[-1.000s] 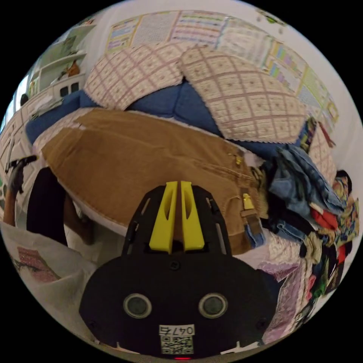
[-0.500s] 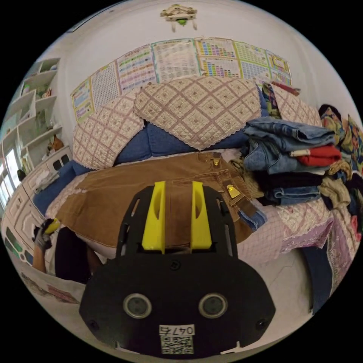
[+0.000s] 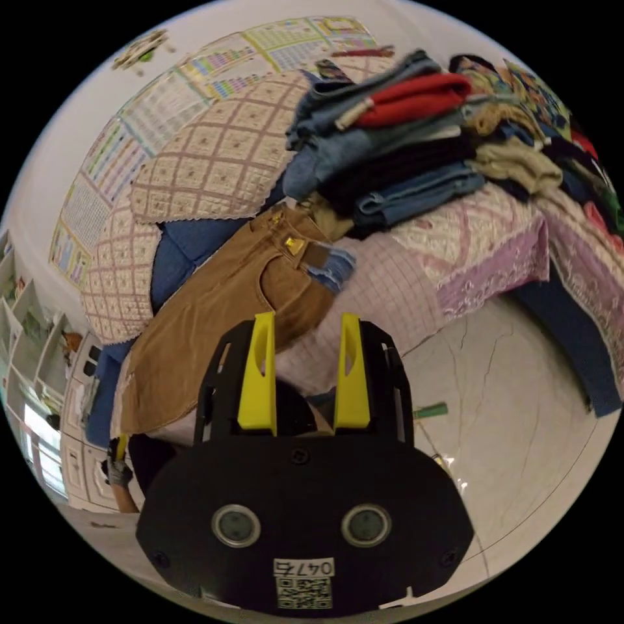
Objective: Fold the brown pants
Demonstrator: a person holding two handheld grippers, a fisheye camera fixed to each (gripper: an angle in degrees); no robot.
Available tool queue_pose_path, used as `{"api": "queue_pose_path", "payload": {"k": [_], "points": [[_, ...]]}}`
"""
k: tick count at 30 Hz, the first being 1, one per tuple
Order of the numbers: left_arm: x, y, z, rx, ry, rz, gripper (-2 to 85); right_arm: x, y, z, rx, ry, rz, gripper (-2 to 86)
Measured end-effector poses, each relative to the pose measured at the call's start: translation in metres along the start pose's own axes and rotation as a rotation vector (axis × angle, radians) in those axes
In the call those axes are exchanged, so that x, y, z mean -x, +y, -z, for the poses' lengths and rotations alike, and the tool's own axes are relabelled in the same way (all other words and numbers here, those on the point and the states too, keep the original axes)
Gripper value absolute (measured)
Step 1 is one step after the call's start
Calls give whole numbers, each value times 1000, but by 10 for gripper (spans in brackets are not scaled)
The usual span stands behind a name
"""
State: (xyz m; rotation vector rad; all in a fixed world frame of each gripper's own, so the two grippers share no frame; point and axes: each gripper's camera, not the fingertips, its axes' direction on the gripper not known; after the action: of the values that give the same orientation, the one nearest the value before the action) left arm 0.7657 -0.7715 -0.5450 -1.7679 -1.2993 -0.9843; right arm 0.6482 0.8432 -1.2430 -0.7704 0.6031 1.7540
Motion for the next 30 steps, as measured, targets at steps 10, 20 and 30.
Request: {"api": "queue_pose_path", "payload": {"k": [10, 20, 30], "points": [[38, 46, -7, -65, 121, -33, -10, -20, -46, 4, 148, -269, -65, 12], [34, 64, -25, -38, -13, -79, 14, 54, -139, 95, -72, -329, 301, -3], [91, 101, -101, 10, 5, 38, 83, 42, -149, 83, 1, -345, 148, -4]]}}
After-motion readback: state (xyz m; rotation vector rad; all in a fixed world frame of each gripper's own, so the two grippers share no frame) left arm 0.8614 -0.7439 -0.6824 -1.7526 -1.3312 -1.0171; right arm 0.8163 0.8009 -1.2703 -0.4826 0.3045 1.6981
